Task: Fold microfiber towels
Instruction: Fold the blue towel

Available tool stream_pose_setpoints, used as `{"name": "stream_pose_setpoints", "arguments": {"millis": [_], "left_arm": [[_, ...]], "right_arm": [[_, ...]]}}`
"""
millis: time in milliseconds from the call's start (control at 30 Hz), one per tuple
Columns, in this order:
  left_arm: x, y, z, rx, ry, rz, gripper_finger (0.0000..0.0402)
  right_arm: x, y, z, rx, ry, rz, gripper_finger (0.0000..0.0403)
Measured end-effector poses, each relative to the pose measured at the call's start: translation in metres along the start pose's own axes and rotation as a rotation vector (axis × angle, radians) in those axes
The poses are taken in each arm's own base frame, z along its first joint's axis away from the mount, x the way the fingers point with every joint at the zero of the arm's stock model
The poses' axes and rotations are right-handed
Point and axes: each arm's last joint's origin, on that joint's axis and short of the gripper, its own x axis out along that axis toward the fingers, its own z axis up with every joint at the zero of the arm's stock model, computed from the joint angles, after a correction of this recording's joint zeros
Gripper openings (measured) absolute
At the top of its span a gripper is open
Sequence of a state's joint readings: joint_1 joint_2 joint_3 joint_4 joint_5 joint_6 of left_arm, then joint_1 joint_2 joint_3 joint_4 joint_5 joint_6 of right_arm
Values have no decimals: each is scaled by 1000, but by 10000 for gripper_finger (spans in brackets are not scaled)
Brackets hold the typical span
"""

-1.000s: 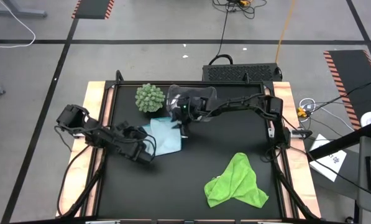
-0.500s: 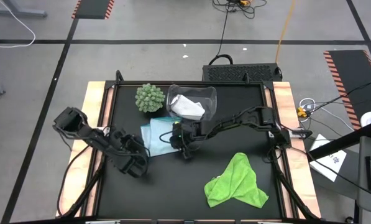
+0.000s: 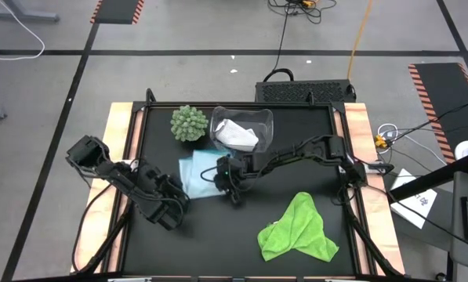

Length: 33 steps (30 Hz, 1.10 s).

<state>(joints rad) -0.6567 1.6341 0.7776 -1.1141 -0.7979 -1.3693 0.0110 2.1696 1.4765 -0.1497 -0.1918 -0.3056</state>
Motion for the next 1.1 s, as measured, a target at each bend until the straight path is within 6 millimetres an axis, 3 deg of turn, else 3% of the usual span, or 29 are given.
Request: {"name": "stream_pose_setpoints", "arguments": {"millis": [200,400,500,600,833,1100], "left_arm": [[0,-5,1,-20,-1,-40,81],[-4,-19,2,-47,-5,-170,81],[-9,-28,2,-56,-23,-246,81],[-13,-34,2,-57,-44,-308,81],[-22,-39,-5,-75,2,-387,81],[-23,-51,-26,-34,79,-401,81]], "right_arm": [[5,44,7,88,26,198,34],[12,109,24,13,-40,289,45],[14,130,28,-30,-49,175,57],[14,137,28,-71,-39,59,73],[11,134,31,-63,-54,52,144],[-20,134,54,-115,-183,90,199]]}}
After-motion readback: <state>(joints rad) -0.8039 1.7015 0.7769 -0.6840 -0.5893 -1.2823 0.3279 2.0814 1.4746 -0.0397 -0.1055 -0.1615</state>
